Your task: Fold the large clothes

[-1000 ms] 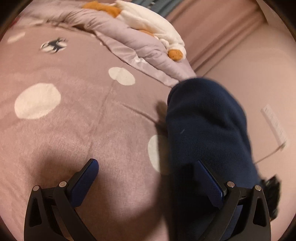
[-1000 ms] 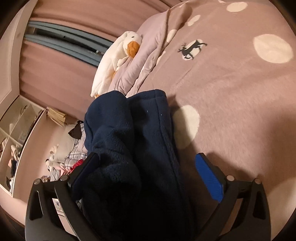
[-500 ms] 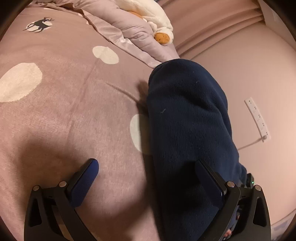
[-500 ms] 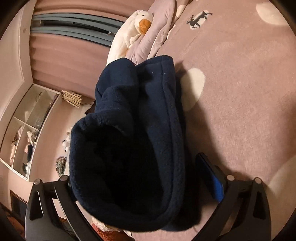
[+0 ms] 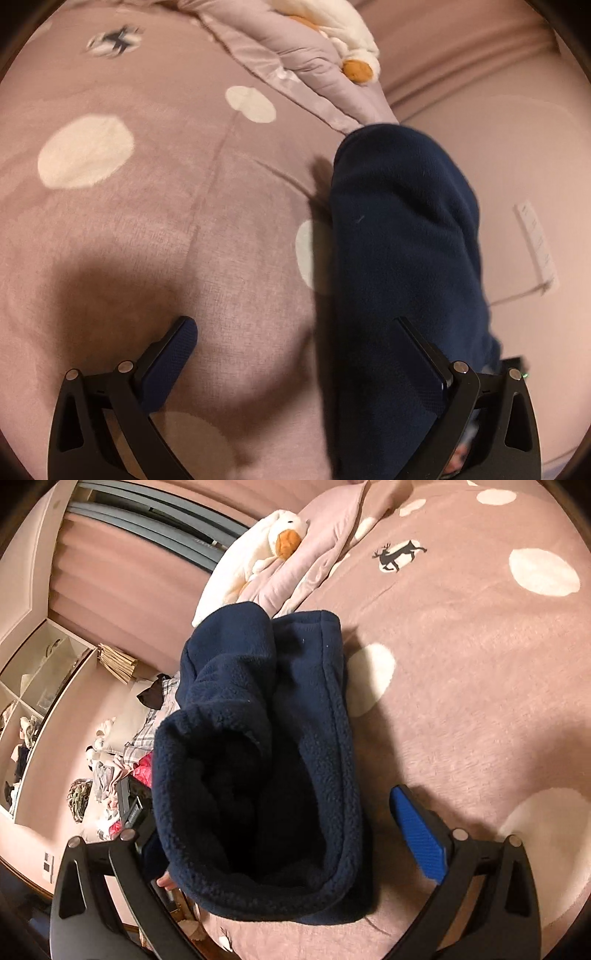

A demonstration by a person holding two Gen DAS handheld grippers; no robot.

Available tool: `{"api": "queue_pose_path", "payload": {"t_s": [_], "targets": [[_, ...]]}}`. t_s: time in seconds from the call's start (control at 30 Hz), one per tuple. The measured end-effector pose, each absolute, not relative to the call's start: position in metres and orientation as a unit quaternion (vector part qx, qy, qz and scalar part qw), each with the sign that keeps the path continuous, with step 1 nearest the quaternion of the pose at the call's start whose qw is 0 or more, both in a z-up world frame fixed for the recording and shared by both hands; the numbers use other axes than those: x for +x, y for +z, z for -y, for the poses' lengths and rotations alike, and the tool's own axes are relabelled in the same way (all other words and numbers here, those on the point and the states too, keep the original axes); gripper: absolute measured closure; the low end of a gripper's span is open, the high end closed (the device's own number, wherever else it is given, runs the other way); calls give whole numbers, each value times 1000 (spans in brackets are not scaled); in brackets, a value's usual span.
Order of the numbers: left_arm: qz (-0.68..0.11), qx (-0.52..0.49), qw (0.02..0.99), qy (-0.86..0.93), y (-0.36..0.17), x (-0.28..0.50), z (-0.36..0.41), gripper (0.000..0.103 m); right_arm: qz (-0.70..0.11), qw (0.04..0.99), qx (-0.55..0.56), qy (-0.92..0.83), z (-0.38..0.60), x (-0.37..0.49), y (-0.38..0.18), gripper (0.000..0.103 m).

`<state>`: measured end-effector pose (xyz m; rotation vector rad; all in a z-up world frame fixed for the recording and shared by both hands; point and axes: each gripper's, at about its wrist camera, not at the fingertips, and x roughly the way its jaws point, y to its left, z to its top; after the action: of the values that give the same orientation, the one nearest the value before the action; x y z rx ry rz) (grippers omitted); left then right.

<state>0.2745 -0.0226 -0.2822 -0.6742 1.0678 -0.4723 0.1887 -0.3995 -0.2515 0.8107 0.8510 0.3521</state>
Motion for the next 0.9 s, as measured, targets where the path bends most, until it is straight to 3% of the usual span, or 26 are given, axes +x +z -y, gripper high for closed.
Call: {"api": "queue_pose_path", "payload": {"t_s": [0.17,0.43,0.7,0.9], "targets": [[-489,-349,749,-280,-288,276,21,1,-390,778,444,216,400,200,-274,0],[-509,-322,679,-420,-295,280,94,1,-389,774,445,227,391,204,-272,0],[-518,-298,676,-432,-295,288,119,1,-391,787,395,268,358,231,-273,0],[-494,-279,706,-424,-289,277,120,1,-347,804,391,284,357,222,-273,2]]}}
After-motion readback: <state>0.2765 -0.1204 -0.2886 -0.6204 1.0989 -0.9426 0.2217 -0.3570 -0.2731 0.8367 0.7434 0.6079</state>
